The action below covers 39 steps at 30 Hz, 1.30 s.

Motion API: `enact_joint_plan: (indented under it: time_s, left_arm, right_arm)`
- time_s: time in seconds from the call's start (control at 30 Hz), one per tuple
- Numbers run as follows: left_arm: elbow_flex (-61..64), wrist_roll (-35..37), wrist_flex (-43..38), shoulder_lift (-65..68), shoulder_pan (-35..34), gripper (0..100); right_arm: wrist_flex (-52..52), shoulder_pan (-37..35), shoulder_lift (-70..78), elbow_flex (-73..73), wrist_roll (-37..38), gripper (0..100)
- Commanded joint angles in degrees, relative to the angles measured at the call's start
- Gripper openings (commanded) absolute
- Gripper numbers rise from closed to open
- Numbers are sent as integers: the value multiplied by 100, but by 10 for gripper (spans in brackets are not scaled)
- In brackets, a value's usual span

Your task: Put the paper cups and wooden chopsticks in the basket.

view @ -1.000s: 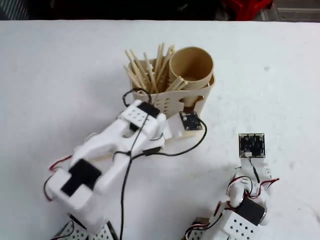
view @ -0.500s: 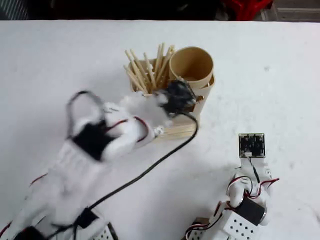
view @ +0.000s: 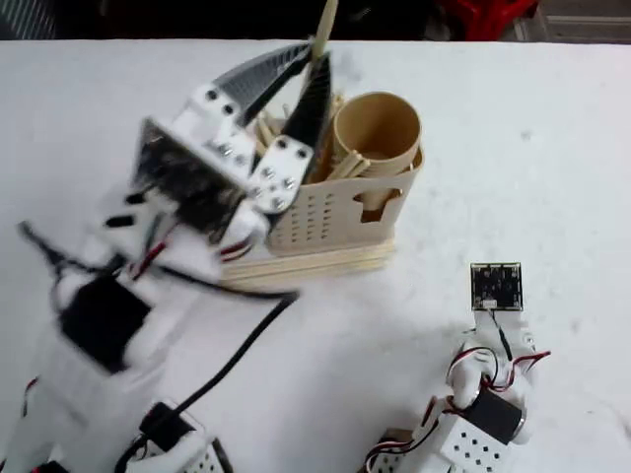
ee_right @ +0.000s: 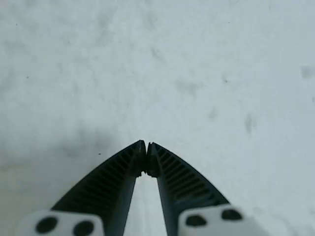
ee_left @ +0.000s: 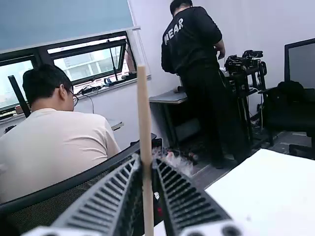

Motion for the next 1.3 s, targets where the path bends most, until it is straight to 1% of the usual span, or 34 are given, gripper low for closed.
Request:
enact_joint_plan:
  time_s: [0.0,0.17,0.33,0.57,0.63,0.7,0.73,0.77,0.83,0.87,0.93,0.97,1.03,1.13,1.27]
  left_arm:
    - [53,97,-738,576,-215,28]
    - [53,114,-809,857,-497,38]
    - [53,747,-730,857,-497,123]
    - [105,791,-571,857,-497,118]
    - [114,791,-114,857,-453,103]
    - [105,782,686,866,-356,90]
    - [105,695,1204,910,-233,88]
    - [105,440,1749,927,-127,88]
    - [123,-334,2769,1033,127,87]
    - [149,-615,3138,1156,303,87]
    - [378,-747,3464,1516,488,87]
    - [554,-782,3481,1745,523,87]
    - [914,-1134,3393,2264,514,87]
    - [1292,-1626,2989,3178,338,87]
    - [1310,-2066,2523,4224,110,88]
  right_arm:
    - [40,-66,-75,26,-18,18]
    - [40,-66,-75,26,-18,18]
    - [40,-66,-75,26,-18,18]
    - [40,-66,-75,26,-18,18]
    - [40,-66,-75,26,-18,18]
    - [40,-66,-75,26,-18,18]
    - [40,-66,-75,26,-18,18]
    - [40,-66,-75,26,-18,18]
    - [40,-57,-75,26,-18,18]
    - [40,-48,-75,26,-18,18]
    - [40,-48,-66,26,-18,18]
    - [40,-48,-57,26,-18,18]
    - [40,-40,-57,26,-18,18]
    - [40,-31,-48,26,-18,18]
    - [31,-22,-40,26,-18,18]
